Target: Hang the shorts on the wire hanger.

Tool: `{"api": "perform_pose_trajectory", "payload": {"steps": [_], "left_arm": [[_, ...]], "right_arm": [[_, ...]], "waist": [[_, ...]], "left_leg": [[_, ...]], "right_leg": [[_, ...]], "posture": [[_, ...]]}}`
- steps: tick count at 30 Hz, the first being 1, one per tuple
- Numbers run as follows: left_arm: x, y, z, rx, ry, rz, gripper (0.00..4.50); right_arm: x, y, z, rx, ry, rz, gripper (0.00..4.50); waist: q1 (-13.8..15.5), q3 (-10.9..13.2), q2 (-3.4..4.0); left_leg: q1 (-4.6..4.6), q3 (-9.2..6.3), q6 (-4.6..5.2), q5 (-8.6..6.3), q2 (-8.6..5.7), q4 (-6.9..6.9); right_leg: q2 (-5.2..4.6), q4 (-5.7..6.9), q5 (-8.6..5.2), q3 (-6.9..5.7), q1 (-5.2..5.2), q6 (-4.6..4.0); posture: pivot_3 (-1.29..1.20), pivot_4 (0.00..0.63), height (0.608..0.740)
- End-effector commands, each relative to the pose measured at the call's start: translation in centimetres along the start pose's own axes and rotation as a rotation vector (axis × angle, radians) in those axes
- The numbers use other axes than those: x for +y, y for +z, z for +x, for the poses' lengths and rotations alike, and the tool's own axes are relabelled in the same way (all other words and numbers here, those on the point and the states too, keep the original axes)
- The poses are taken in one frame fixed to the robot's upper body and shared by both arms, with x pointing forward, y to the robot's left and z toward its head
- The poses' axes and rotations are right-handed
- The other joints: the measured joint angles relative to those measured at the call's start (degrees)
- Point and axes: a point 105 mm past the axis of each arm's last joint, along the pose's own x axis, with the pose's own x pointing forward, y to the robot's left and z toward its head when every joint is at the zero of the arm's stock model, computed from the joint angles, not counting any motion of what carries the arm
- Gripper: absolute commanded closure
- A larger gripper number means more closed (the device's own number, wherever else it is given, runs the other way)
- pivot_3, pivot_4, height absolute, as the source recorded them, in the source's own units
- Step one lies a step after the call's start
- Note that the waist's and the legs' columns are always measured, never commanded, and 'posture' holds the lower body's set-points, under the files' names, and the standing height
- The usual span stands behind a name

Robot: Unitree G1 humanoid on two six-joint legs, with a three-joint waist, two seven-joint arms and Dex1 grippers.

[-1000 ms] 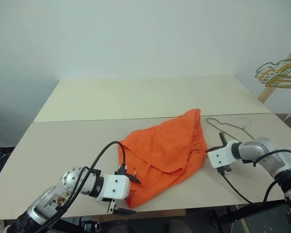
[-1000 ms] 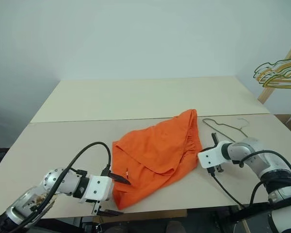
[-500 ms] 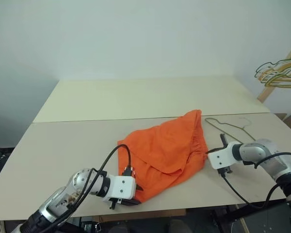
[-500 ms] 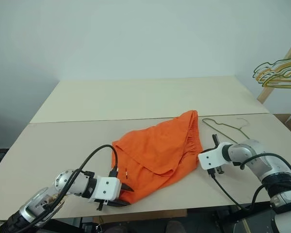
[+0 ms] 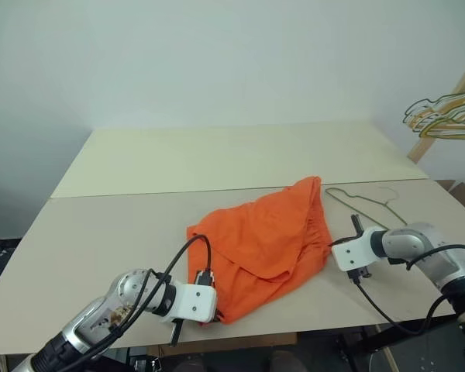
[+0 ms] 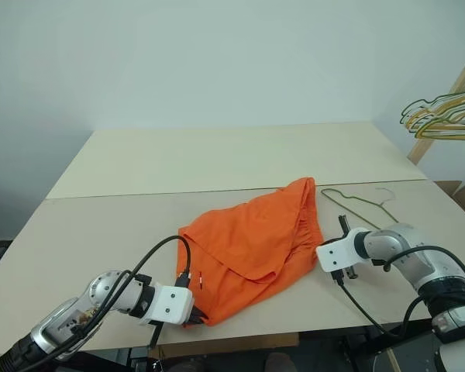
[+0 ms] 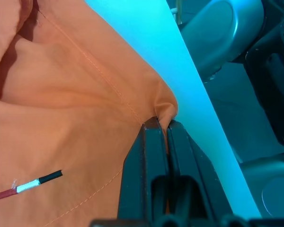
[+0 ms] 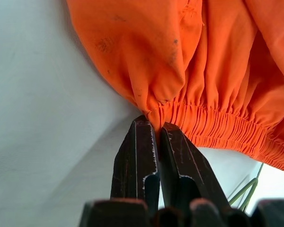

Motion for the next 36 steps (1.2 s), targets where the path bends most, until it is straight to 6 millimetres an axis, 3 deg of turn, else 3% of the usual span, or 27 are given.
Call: {"api": "perform_pose_trajectory", "payload": {"steps": [1, 7, 10, 13, 16, 19, 22, 24, 26, 29, 31, 33, 36], "left_arm": [[1.3, -0.8, -1.0, 0.051, 0.076, 0.007, 4.47], [1.7, -2.5, -4.7, 0.156, 0.166, -0.004, 4.47], [1.3, -3.0, -7.0, 0.211, 0.193, -0.002, 4.47], [1.0, -2.7, -8.0, 0.214, 0.192, -0.010, 4.47], [1.7, -2.3, -7.9, 0.169, 0.227, -0.024, 4.47], [5.5, -2.0, -7.0, 0.119, 0.401, -0.019, 4.47], [13.8, -0.9, -8.1, 0.114, 0.807, -0.001, 4.47], [19.7, 2.0, -11.5, 0.047, 1.153, 0.015, 4.47], [23.2, 5.9, -16.3, -0.087, 1.464, 0.048, 4.47], [24.0, 10.7, -22.2, -0.301, 1.736, 0.125, 4.47], [22.8, 12.8, -24.8, -0.389, 1.796, 0.206, 4.47], [21.5, 12.9, -25.3, -0.360, 1.767, 0.265, 4.47], [19.2, 11.8, -23.2, -0.302, 1.579, 0.310, 4.47]], "right_arm": [[-1.1, -0.1, -0.9, 0.005, -0.044, 0.025, 4.50], [-0.8, 2.1, -2.5, -0.059, 0.019, 0.071, 4.50], [-0.2, 4.5, -3.6, -0.133, 0.090, 0.072, 4.50], [0.0, 6.3, -3.9, -0.196, 0.123, 0.100, 4.50], [-0.9, 6.9, -3.6, -0.217, 0.094, 0.158, 4.50], [-3.4, 5.7, -2.9, -0.158, 0.010, 0.218, 4.50], [-9.3, 3.1, -2.5, -0.044, -0.232, 0.287, 4.50], [-15.1, 1.5, -3.6, 0.045, -0.501, 0.308, 4.50], [-20.9, 0.7, -6.5, 0.097, -0.821, 0.326, 4.50], [-26.0, 1.0, -11.4, 0.101, -1.199, 0.319, 4.50], [-27.2, 2.0, -13.2, 0.032, -1.312, 0.310, 4.50], [-26.5, 2.8, -12.5, -0.014, -1.281, 0.264, 4.50], [-23.5, 3.6, -8.8, -0.041, -1.090, 0.162, 4.50]], "waist": [[0.0, 0.0, 0.00], [0.1, 0.0, 0.00], [0.0, 0.0, -0.02], [0.3, 0.0, -0.05], [0.5, 0.0, -0.07], [1.1, 0.0, -0.07], [1.5, 0.1, -0.10], [1.5, 0.1, -0.15], [1.2, 0.1, -0.18], [0.2, 0.0, -0.18], [-0.8, -0.1, -0.13], [-1.9, -0.1, -0.08], [-3.4, -0.4, -0.03]], "left_leg": [[0.01, 0.04, 0.00, 0.00, 0.00, 0.00], [-0.02, 0.08, 0.01, -0.01, 0.11, -0.05], [0.00, 0.13, 0.09, -0.06, 0.17, -0.08], [-0.03, 0.15, 0.13, -0.08, 0.19, -0.07], [-0.01, 0.18, 0.26, -0.17, 0.14, -0.05], [0.00, 0.20, 0.23, -0.15, 0.06, 0.04], [0.08, 0.21, -0.02, 0.01, -0.12, 0.14], [0.22, 0.28, -0.12, 0.07, -0.16, 0.18], [0.04, 0.21, -0.26, 0.20, -0.16, 0.13], [-0.68, -0.06, -0.47, 0.39, -0.15, -0.11], [-0.91, -0.12, -0.53, 0.42, -0.21, -0.52], [-0.83, -0.08, -0.57, 0.43, -0.22, -0.95], [-0.80, -0.22, -0.66, 0.40, -0.12, -1.18]], "right_leg": [[0.00, 0.00, 0.01, 0.03, 0.00, 0.01], [0.00, 0.03, 0.02, 0.06, -0.12, 0.04], [-0.02, 0.02, 0.02, 0.07, -0.14, 0.04], [-0.07, 0.01, 0.02, 0.05, -0.16, 0.04], [-0.16, 0.02, 0.02, 0.04, -0.13, 0.04], [-0.15, 0.04, 0.04, 0.03, -0.07, 0.07], [0.02, -0.04, 0.20, 0.01, 0.18, 0.18], [0.06, -0.10, 0.30, -0.09, 0.45, 0.20], [0.07, -0.13, 0.43, -0.19, 0.26, 0.15], [0.08, 0.13, 0.45, -0.22, -0.65, 0.11], [0.01, 0.41, 0.42, -0.32, -1.40, 0.04], [-0.08, 0.59, 0.32, -0.93, -1.47, -0.12], [-0.28, 0.52, 0.28, -2.33, -1.40, -0.18]], "posture": [[0.00, 0.000, 0.740], [0.01, 0.000, 0.740], [0.02, 0.000, 0.740], [0.03, 0.000, 0.740], [0.04, 0.000, 0.740], [0.04, 0.000, 0.740], [0.03, 0.000, 0.740], [0.03, 0.000, 0.740], [0.02, 0.000, 0.740], [0.02, 0.000, 0.740], [0.02, 0.000, 0.740], [0.02, 0.000, 0.740], [0.02, 0.000, 0.740]]}}
